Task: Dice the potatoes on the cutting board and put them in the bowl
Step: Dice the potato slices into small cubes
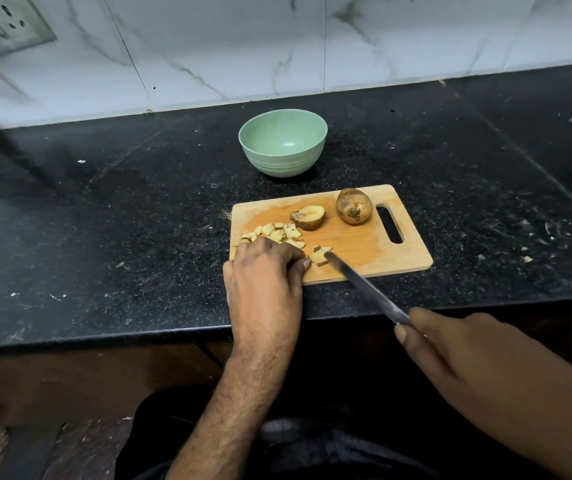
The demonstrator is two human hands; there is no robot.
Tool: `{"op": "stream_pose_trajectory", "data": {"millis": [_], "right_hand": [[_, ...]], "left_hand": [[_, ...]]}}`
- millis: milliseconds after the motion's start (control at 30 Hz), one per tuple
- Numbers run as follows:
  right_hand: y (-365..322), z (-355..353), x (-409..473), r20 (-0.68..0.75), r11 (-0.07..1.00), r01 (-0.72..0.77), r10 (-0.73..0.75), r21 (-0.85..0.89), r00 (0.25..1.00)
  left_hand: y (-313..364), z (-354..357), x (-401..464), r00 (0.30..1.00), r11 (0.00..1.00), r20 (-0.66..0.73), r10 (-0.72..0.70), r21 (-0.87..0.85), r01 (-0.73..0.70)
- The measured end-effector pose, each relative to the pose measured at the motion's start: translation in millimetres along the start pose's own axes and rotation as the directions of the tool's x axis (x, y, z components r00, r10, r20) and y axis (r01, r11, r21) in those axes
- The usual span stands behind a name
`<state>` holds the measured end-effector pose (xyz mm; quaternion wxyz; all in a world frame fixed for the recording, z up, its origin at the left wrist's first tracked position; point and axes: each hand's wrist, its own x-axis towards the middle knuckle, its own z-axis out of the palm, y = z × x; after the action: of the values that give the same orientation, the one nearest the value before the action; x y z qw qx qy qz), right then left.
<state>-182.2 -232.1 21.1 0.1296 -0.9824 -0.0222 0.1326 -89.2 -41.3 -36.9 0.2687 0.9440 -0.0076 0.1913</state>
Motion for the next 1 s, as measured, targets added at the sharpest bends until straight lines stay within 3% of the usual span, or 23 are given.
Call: {"op": "stream_pose_trajectory", "data": {"millis": [100,200,367,667,867,1000], "right_hand": [[2.5,5.2,5.9,-0.095,0.998,-0.013,0.019,0.068,0.995],[5.1,11.6,12.6,-0.130,0.997,-0.014,0.024,0.077,0.991],[4.3,16.9,21.7,-0.139,0.996,-0.006,0.019,0.092,0.990],[-7.2,21.9,27.8,-0.144,0.994,0.036,-0.021,0.105,0.989],[-14.5,25.4,30.6,-0.177,0.996,0.008,0.008,0.087,0.984],[-19.7,31.1,31.8,-0.161,0.996,-0.003,0.017,0.089,0.987]], "left_hand": [[-9.8,-0.3,2.2,1.000,0.995,-0.029,0.011,-0.094,-0.014],[-8.6,-1.9,4.0,0.997,0.980,0.047,0.066,-0.190,-0.056],[0.9,4.0,15.2,0.973,0.987,0.168,0.158,-0.064,-0.149],[-17.8,0.5,25.5,0.991,0.994,0.089,0.105,-0.024,-0.103],[-28.0,-1.8,25.1,0.995,0.986,-0.027,0.094,-0.133,-0.097],[-33.1,-8.7,22.8,0.994,0.974,0.024,0.108,-0.201,-0.101]]}}
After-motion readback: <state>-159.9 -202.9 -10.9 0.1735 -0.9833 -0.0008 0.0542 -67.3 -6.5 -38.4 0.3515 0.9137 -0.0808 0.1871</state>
